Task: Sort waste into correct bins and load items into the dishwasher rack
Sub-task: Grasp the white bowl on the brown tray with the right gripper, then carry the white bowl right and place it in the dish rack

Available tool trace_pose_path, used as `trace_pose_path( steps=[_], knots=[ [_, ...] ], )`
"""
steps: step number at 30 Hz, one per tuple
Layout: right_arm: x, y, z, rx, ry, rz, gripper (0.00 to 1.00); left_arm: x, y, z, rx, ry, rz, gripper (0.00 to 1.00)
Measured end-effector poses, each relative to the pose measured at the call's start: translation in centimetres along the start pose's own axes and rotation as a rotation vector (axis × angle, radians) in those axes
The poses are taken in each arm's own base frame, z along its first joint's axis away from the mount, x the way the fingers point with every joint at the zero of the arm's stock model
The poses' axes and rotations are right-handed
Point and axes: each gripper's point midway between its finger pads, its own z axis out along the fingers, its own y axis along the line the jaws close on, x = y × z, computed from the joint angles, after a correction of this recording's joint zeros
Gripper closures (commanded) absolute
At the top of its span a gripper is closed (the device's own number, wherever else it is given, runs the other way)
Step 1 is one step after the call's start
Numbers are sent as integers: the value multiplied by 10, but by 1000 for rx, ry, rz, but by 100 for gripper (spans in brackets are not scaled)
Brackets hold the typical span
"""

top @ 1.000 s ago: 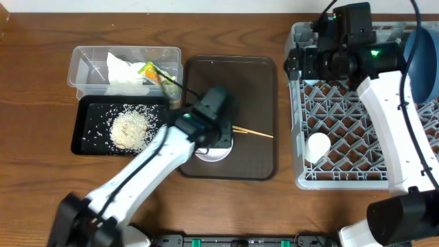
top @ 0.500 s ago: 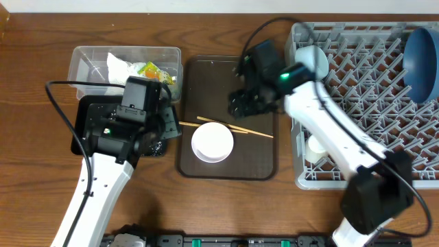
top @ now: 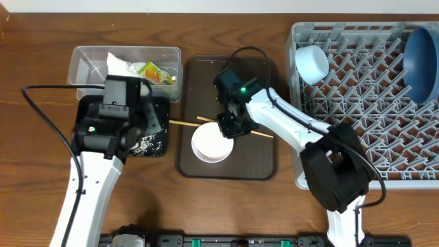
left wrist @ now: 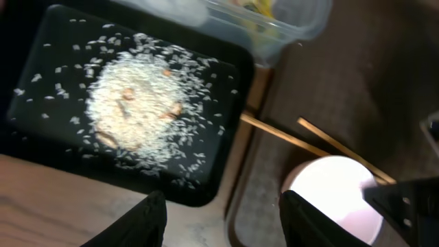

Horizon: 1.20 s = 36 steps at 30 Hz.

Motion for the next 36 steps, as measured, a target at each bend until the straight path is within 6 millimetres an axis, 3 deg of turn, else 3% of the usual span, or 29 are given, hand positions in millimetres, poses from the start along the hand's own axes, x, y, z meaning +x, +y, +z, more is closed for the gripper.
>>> trace_pose_path(
  steps=[6,11,14,18,21,24,29,36],
  knots=[
    [-2,-3,0,6,-8,12,99,-9,24,1,-45,-16,-72,42],
    [-7,-17,-14,10,-26,47,99,-13,36,1,-69,-24,-100,25],
    [-19,-30,-58,10,-135,78,99,-13,36,1,-69,-23,-102,17],
    [-19,-67,-165,69,-381,149,99,-13,36,1,-69,-24,-106,15],
    [6,-113,-247,214,-574,273,99,-13,36,1,-70,-23,-106,14],
    [45,-159,-301,440,-693,419,99,-13,36,1,-69,-24,-106,13],
    [75,-208,-326,766,-704,549,99,-13,36,1,-69,-24,-106,10],
    [55,-240,-304,1071,-572,514,99,-13,36,1,-69,-24,-106,10]
  ],
)
